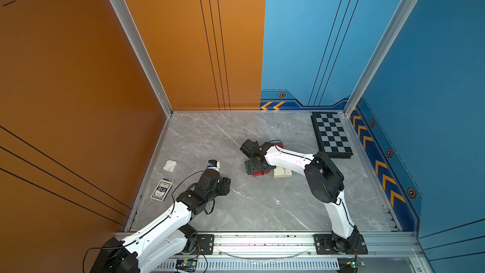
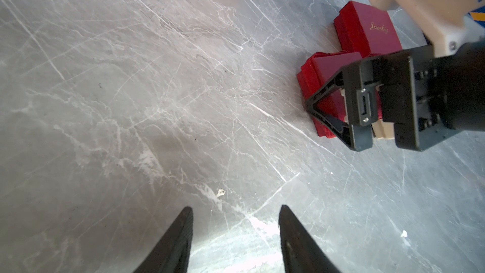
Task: Take the necklace out of the lift-off lid jewelry box
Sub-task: Move the jewelry box to the center of the board.
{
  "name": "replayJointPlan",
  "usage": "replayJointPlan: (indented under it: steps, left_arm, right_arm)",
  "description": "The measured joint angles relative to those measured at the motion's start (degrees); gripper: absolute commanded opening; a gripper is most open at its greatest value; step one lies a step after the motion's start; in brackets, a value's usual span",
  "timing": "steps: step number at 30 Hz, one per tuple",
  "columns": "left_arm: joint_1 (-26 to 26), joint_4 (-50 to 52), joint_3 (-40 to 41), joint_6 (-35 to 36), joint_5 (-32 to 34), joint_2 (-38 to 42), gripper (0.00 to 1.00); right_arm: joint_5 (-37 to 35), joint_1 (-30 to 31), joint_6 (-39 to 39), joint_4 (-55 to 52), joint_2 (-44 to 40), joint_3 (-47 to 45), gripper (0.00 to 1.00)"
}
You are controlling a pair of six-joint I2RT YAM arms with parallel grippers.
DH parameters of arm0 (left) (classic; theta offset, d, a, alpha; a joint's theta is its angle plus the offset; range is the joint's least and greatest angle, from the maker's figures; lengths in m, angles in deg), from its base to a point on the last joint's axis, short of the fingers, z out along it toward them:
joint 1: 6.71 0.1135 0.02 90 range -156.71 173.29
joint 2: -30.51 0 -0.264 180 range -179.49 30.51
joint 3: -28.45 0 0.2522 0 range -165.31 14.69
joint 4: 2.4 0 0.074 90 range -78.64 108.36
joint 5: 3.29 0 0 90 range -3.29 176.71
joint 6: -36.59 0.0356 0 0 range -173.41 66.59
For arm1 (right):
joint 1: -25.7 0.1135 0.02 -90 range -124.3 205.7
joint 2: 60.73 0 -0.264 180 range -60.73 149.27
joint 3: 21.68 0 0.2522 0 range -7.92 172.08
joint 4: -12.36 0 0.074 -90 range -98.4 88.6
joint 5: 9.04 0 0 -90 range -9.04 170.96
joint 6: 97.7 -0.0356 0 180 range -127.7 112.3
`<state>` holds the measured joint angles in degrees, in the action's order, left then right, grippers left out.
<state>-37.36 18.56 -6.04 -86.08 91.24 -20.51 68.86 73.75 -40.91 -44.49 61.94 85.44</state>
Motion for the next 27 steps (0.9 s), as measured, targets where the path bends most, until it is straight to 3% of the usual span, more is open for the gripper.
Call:
replayJointPlan:
  steps: [8,14,27]
  left_arm:
    - [0.0,0.1,0.0,0.0,0.0,0.0,0.54]
    - [0.0,0.1,0.0,0.0,0.0,0.0,0.53]
    - [0.0,0.1,0.0,0.0,0.0,0.0,0.51]
  right_arm:
    - [-0.3,0.2,0.1,-0.2,-2.8,0.0,0.95]
    - [-1.1,0.4,0.4,-0.3,-6.1,0.2,0.86]
    - [-1.2,0.4,0.9,-0.5,-5.0,1.9,0.67]
